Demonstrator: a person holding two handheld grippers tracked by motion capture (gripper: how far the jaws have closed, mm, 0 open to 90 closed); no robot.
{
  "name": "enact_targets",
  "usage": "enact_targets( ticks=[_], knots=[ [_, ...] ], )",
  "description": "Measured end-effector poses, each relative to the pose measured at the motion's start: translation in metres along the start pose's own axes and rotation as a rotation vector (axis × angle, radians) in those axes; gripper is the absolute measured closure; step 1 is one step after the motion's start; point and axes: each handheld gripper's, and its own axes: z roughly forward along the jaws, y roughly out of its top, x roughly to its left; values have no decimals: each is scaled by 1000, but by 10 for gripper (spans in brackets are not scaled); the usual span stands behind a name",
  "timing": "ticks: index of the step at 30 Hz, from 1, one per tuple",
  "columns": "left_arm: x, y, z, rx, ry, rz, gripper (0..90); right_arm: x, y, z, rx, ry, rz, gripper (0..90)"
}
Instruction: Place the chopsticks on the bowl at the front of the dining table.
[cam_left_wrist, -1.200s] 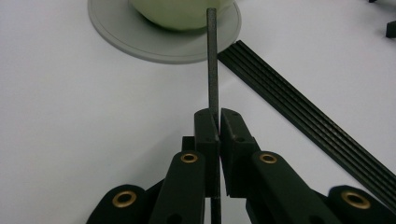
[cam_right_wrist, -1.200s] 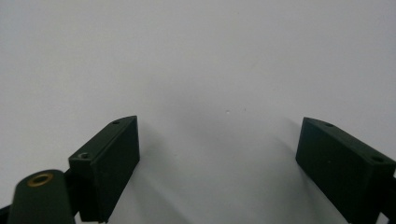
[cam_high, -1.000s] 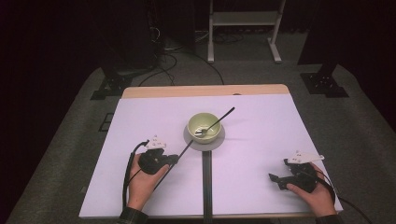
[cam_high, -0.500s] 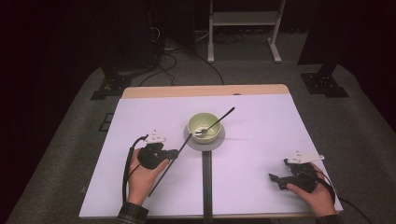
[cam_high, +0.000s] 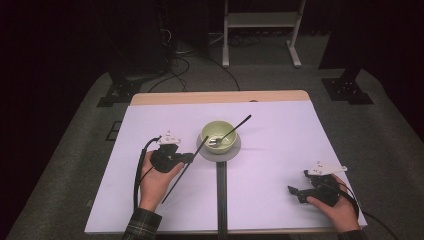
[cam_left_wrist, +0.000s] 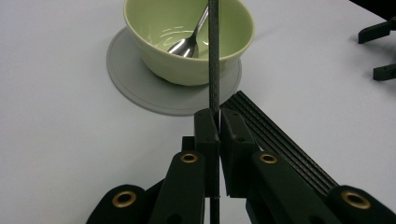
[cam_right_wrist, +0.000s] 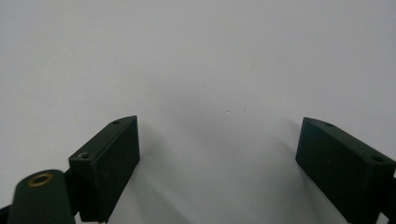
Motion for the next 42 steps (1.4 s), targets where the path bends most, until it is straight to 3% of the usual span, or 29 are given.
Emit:
enact_targets(
  ticks=[25, 42],
  knots=[
    [8, 35, 22, -12, -21, -23, 864, 0, 0, 0, 0, 0, 0, 122],
    [7, 60, 46, -14, -24, -35, 864, 0, 0, 0, 0, 1, 0, 122]
  ],
)
